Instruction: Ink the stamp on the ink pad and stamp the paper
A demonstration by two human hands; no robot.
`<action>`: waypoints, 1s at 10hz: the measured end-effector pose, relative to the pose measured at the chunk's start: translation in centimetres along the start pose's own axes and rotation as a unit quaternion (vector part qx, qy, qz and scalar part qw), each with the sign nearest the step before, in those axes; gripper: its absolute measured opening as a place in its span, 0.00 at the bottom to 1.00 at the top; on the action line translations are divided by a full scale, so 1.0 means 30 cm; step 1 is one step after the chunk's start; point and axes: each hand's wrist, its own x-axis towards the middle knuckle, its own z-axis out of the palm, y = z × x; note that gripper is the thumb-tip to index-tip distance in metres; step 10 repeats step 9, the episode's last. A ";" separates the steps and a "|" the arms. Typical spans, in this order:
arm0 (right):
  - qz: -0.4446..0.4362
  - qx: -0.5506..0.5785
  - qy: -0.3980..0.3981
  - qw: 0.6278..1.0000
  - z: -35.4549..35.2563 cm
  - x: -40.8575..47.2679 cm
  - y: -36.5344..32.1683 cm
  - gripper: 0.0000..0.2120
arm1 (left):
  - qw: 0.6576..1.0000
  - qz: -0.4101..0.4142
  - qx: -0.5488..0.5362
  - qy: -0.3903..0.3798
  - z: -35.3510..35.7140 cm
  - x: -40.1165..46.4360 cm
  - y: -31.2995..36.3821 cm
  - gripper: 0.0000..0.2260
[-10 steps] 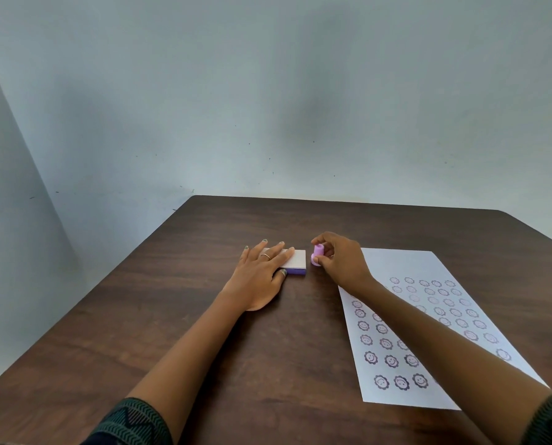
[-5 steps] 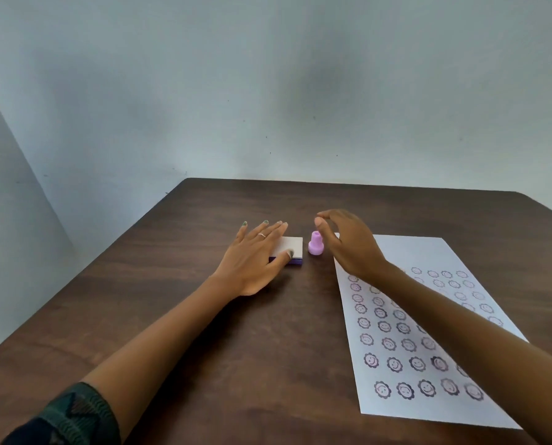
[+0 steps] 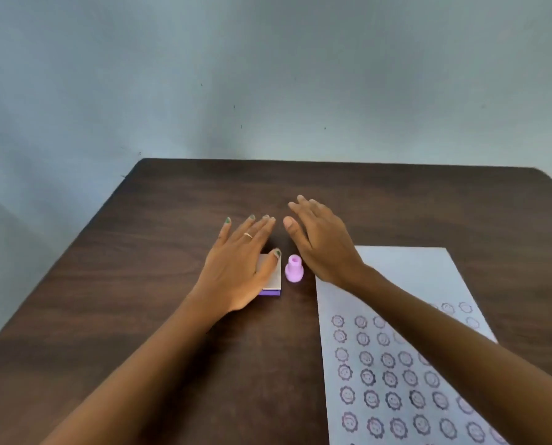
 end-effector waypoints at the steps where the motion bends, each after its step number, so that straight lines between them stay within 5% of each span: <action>1: 0.026 -0.017 -0.006 1.000 -0.046 -0.013 -0.035 0.22 | 0.999 -0.019 0.018 -0.025 -0.033 -0.014 0.033 0.26; 5: 0.131 -0.141 -0.084 0.978 -0.293 -0.133 -0.196 0.25 | 0.991 -0.103 0.024 -0.076 -0.313 -0.092 0.124 0.27; 10: 0.112 -0.172 -0.069 0.976 -0.366 -0.044 -0.275 0.27 | 0.995 -0.095 0.019 -0.018 -0.412 0.009 0.224 0.26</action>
